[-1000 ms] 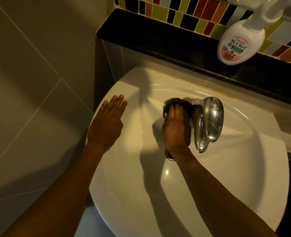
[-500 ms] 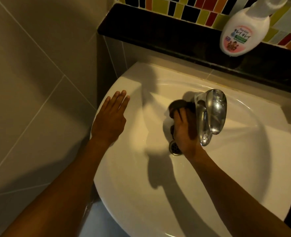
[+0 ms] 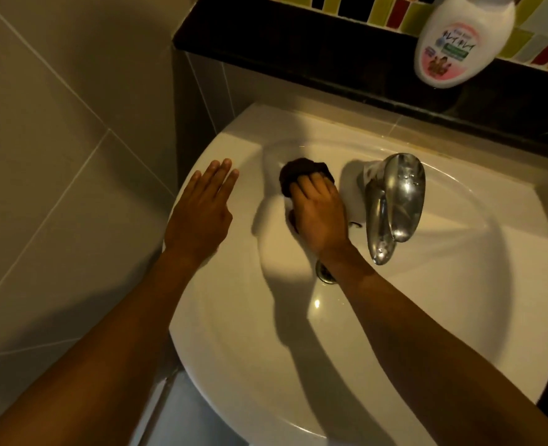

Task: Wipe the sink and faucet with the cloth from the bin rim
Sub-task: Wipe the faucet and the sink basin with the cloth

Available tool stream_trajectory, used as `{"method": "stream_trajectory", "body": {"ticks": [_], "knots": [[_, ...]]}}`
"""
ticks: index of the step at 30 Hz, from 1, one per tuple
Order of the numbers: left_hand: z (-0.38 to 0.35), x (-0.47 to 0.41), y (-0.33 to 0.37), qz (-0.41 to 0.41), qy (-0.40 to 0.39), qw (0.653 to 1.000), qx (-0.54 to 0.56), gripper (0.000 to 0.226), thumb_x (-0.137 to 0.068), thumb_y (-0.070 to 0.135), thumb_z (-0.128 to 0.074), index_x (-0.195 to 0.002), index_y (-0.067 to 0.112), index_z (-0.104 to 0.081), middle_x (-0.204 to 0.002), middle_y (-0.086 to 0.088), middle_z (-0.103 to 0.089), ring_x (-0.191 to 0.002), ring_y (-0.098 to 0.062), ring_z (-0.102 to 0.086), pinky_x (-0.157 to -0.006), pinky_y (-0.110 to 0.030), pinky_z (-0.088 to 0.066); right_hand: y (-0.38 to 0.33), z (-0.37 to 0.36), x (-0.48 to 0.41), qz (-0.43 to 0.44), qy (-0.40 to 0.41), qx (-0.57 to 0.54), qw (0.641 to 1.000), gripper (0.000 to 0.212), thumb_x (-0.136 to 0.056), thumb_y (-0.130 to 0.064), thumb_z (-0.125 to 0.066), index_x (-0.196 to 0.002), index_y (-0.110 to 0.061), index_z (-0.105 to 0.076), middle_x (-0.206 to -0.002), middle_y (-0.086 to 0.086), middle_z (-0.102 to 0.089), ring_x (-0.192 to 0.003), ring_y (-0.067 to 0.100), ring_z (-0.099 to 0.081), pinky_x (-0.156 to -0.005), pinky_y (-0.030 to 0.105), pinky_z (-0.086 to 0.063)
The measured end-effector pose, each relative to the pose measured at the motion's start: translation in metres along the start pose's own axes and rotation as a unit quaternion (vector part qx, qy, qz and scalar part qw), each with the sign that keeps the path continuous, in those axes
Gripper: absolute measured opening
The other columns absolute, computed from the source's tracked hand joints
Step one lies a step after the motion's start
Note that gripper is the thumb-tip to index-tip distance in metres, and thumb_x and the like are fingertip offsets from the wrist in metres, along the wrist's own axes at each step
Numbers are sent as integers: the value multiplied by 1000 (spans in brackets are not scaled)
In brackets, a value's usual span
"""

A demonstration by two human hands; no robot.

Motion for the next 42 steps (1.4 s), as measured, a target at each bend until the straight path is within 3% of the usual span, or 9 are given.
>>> {"method": "stream_trajectory", "body": {"ticks": [7,14,21,26,29,32,34,38,42], "knots": [[0,0,-1,3,0,1000,3,58,-95,12,-44,-149,10,-24,-157,-12,-25,-146,-28,-17,-119,-45,-14,38,-12,35,-122,-40,62,990,45,-77,-34,-62,-118,-17,-63,-118,2,-68,-115,12,-57,-101,26,-35],[-3,0,-1,2,-2,1000,-16,59,-95,13,-43,-150,11,-22,-158,-11,-22,-147,-26,-14,-120,-43,-12,3,6,-23,-208,13,-2,978,39,-93,-23,-40,-125,-4,-52,-125,18,-56,-118,36,-48,-107,45,-31],[-3,1,0,6,-4,999,-31,59,-95,15,-41,-150,13,-21,-158,-9,-21,-147,-24,-14,-121,-43,-12,-17,-15,-25,27,-52,4,998,64,-72,0,-68,-132,-8,-48,-134,11,-53,-126,33,-45,-112,40,-29],[-5,0,-2,10,-13,999,-30,60,-95,15,-41,-151,14,-19,-159,-8,-20,-147,-23,-12,-121,-40,-10,7,-3,18,16,56,-37,998,35,-78,-5,-51,-110,1,-63,-110,20,-65,-105,34,-55,-95,40,-37],[-4,0,0,3,-12,1000,-28,60,-94,13,-43,-150,12,-21,-158,-10,-21,-147,-25,-14,-120,-42,-10,32,-2,43,-90,44,-237,966,42,-95,-21,-38,-126,3,-53,-127,26,-54,-120,37,-47,-105,40,-36],[-3,0,0,0,-12,1000,-25,59,-94,13,-41,-150,10,-22,-157,-12,-24,-146,-27,-16,-120,-43,-12,60,0,65,-231,74,-335,911,34,-92,-39,-53,-118,-20,-63,-93,0,-68,-80,12,-65,-74,29,-52],[-1,0,1,-1,-10,1000,-28,58,-93,16,-37,-149,9,-23,-157,-12,-25,-146,-27,-17,-120,-43,-13,57,-2,63,-238,93,-264,930,34,-97,-24,-47,-126,-11,-58,-105,-9,-65,-93,-7,-62,-88,16,-49],[-4,0,-1,4,-12,999,-29,58,-93,19,-32,-150,11,-23,-157,-11,-24,-146,-26,-16,-119,-44,-15,21,-8,28,-128,5,8,992,51,-89,-14,-29,-135,7,-40,-139,28,-45,-130,40,-42,-113,47,-31],[-7,-1,-2,2,-14,999,-35,57,-93,18,-32,-149,10,-24,-157,-11,-25,-146,-27,-18,-119,-45,-17,31,4,-7,-174,22,24,984,48,-94,-13,-36,-138,3,-36,-141,27,-42,-131,41,-37,-116,46,-22]]}}
Point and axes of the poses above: each hand's wrist, its own x-axis away from the middle knuckle, its own z-axis out of the back of the hand, y = z × x, the point moved 7 cm from there along -x, towards the middle knuckle
